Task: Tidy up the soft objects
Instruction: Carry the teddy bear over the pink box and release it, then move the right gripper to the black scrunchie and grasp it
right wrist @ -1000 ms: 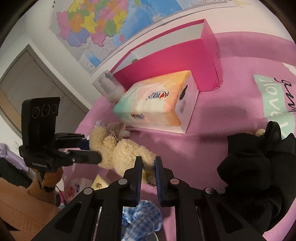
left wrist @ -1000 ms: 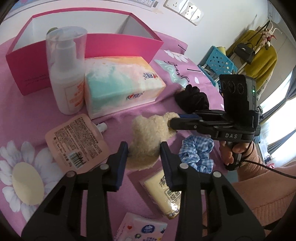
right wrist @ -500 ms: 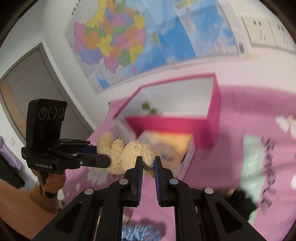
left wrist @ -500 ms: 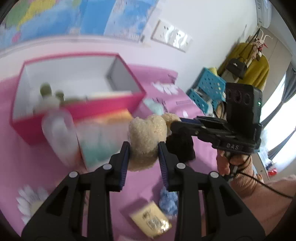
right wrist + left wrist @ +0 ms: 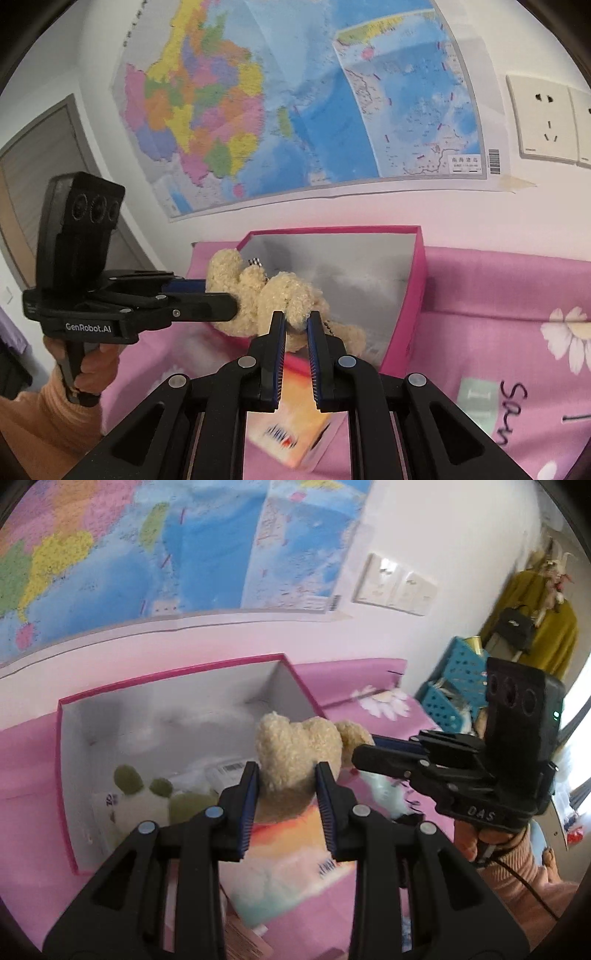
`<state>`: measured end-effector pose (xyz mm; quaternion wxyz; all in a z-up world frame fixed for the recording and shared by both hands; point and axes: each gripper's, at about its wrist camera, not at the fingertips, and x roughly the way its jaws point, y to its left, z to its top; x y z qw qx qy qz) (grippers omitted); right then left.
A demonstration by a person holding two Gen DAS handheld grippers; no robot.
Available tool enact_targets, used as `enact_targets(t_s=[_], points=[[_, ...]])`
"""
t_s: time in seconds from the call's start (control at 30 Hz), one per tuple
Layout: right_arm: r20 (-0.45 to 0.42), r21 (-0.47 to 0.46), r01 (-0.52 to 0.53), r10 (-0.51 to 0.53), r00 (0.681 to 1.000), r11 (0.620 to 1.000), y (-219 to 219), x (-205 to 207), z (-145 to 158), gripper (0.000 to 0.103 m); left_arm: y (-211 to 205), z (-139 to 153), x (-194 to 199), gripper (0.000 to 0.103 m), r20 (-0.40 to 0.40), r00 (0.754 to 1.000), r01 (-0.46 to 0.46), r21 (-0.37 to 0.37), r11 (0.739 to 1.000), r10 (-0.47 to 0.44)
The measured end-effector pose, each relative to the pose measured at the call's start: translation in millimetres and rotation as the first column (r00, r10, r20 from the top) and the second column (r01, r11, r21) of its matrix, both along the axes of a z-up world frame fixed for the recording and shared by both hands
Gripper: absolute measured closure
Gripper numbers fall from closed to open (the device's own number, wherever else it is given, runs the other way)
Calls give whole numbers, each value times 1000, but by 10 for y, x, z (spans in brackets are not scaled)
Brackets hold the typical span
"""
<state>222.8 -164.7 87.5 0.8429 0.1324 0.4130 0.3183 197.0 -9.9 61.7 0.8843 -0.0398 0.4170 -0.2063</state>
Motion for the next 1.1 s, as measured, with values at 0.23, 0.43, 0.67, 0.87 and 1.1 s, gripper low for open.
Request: enact_targets(t_s=[0.23, 0.43, 0.67, 0.87, 1.1], points=[[-55, -40, 40, -42, 998, 998, 24, 292, -247, 90, -56, -136, 384, 67, -82, 995, -57, 81, 995, 64], [-106, -79, 103, -111, 988, 992, -50, 358, -419, 72, -50, -227, 382, 61, -109, 988, -96, 117, 988, 109], [-43, -106, 81, -86, 995, 991, -131, 78, -273, 68, -86, -128, 56, 61, -24, 998, -50, 89, 995, 53], [-21, -113, 78, -81, 997, 991, -293, -235, -164, 62, -214, -112, -354, 58, 18, 998, 55, 56, 997, -57], [-46, -129, 105, -112, 993, 986, -566, -611, -180, 52, -385, -173, -750, 57, 52, 995, 85, 98, 992, -90]])
